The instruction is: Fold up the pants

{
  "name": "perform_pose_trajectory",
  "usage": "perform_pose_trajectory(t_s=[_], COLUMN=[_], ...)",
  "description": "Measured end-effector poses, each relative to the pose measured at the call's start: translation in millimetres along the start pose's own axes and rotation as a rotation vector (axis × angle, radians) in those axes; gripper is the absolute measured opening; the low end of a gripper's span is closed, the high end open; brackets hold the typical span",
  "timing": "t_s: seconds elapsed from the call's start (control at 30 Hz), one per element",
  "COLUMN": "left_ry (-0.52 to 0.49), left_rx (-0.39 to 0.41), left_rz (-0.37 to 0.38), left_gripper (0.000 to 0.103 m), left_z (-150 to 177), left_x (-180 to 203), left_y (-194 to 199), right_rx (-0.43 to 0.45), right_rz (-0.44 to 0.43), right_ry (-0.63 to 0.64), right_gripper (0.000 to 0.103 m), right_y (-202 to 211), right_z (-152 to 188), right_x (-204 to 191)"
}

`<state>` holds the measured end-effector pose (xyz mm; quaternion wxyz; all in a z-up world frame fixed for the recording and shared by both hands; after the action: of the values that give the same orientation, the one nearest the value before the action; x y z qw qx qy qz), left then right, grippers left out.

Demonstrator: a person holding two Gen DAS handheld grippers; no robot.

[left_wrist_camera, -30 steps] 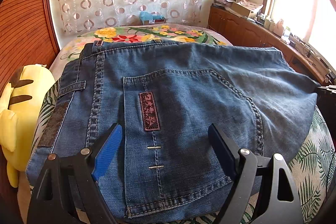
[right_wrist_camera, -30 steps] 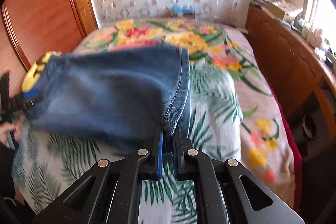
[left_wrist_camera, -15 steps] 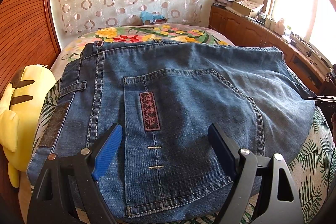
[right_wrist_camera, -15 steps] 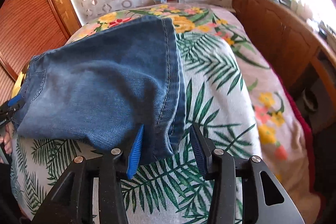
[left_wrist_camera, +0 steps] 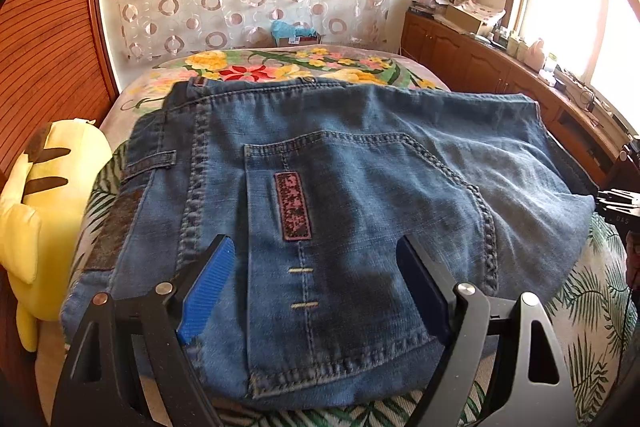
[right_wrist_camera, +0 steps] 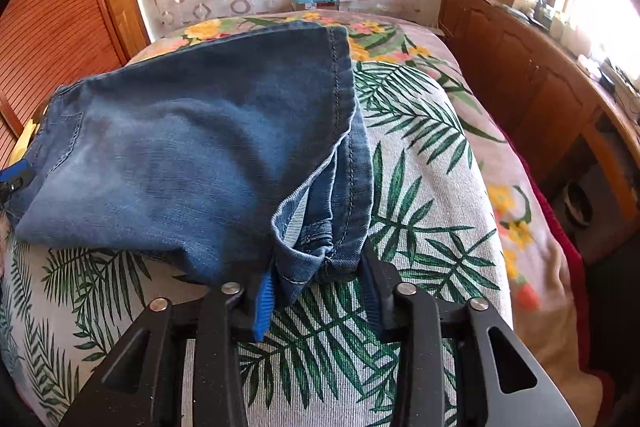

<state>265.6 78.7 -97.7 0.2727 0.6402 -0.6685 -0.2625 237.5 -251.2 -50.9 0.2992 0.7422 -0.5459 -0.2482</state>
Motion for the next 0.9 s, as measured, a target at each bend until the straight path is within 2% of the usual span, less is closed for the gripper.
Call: perform_pose_trajectory(t_s=[0.2, 0.33, 0.43, 0.53, 0.63, 0.83, 0.9], left_ry=[0.064, 0.144, 0.214, 0.233, 0.228, 0.235, 0.231], left_rx=[0.035, 0.057, 0.057, 0.048, 0.029, -0.003, -0.028], left_rz=[-0.059, -0.167, -0.206, -0.241, -0.242, -0.223, -0.229], left_gripper=[0.084, 0.084, 0.084, 0.082, 0.081, 0.069, 0.068], left_z=[9, 21, 26, 30, 31, 36, 36], left_x=[-35, -72, -96, -110, -112, -110, -108], left_y=[37, 52, 55, 55, 48, 36, 27], right_rx=[0.025, 0.032, 0.049, 0.070, 0.079, 0.078, 0.077], right_rz=[-0.016, -0.017, -0.018, -0.013, -0.019, -0.018, -0.017], right_ry=[0.020, 0.039, 0.045, 0.053, 0.050, 0.053, 0.053], right_gripper=[0.034, 0.035, 0.035, 0.035, 0.035, 0.035, 0.035], right_y=[0, 4, 7, 6, 6, 7, 8], right_z=[7, 12, 13, 18, 23, 27, 25], right_x=[6, 5, 4, 3, 4, 4, 3])
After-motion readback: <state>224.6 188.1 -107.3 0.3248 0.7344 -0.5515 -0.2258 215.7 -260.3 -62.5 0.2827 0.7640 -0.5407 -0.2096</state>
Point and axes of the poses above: each gripper's, at about its wrist camera, not at the fingertips, and y roughly against the way its jaws point, x to its right, z to its underside, the point moved 1 cm from there along -y, roughly the way its jaws point, and after that the axes turned 5 degrees about -z, right-handed, at the moved point
